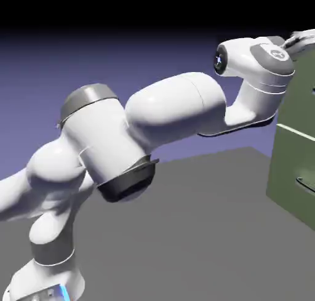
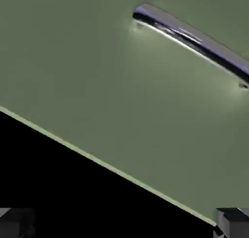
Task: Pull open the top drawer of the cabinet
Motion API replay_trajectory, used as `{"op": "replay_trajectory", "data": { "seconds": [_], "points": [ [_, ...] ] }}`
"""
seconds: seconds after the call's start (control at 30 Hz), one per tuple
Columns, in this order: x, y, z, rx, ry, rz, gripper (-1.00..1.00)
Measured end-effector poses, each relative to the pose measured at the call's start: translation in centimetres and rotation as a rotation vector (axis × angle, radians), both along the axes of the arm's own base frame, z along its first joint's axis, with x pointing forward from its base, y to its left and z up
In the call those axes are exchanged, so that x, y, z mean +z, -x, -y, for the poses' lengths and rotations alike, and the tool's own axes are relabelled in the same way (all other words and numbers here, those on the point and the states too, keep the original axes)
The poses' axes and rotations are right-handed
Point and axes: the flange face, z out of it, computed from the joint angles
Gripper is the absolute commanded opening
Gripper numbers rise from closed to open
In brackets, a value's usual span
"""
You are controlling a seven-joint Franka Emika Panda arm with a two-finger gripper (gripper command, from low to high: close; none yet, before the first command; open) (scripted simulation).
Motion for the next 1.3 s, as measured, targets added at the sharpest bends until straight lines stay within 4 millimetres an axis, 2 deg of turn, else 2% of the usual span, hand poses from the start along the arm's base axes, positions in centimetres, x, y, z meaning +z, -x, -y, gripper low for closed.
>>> {"op": "replay_trajectory", "data": {
  "seconds": [0.33, 0.37, 0.63, 0.67, 0.73, 0.93, 1.3],
  "points": [
    [-10.7, -8.3, -2.6, -0.047, 0.798, 0.006, 0.0],
    [-11.2, -9.0, -2.8, -0.048, 0.839, 0.006, 0.0],
    [-11.2, -13.3, -2.8, -0.048, 0.838, 0.006, 0.0],
    [-11.3, -13.7, -2.8, -0.048, 0.84, 0.006, -1.0],
    [-11.3, -13.7, -2.8, -0.048, 0.84, 0.006, -1.0],
    [-11.2, -10.9, -2.8, -0.048, 0.84, 0.006, -1.0],
    [-11.2, -3.6, -2.8, -0.048, 0.84, 0.006, -1.0]
  ]
}}
